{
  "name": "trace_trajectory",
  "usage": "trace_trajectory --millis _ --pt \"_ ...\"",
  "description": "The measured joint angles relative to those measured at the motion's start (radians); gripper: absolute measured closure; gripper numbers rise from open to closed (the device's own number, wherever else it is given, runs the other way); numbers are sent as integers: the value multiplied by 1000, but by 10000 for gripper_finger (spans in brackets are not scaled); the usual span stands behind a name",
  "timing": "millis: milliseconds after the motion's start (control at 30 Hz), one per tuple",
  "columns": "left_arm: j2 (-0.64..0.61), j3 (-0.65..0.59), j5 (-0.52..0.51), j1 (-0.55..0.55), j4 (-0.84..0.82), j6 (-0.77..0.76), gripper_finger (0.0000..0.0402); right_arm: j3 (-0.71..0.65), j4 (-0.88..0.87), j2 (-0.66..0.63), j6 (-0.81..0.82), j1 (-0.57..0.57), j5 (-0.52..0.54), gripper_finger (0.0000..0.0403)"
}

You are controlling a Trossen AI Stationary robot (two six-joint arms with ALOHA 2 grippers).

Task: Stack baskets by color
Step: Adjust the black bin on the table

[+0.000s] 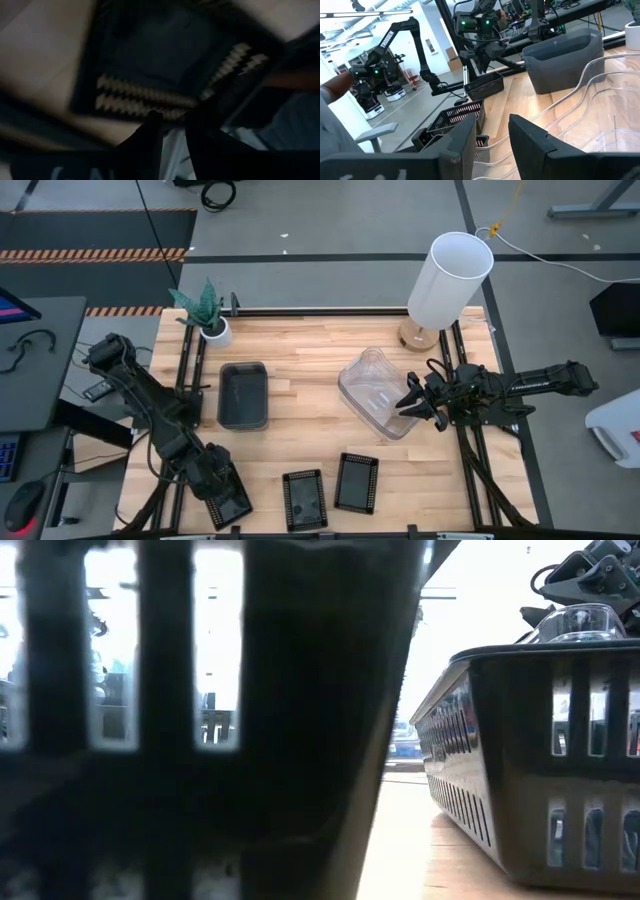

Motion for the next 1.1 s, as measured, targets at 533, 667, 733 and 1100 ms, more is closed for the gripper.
trace_trajectory --millis 533,667,733,1100 --pt "0 0 18 0 -216 83 302 0 0 0 0 0 0 281" --pt "0 0 -18 0 -282 68 274 0 0 0 0 0 0 281" --pt "0 -1 -31 0 -314 68 253 0 0 0 0 0 0 281" --pt "0 -1 -105 -1 -292 121 200 0 0 0 0 0 0 281"
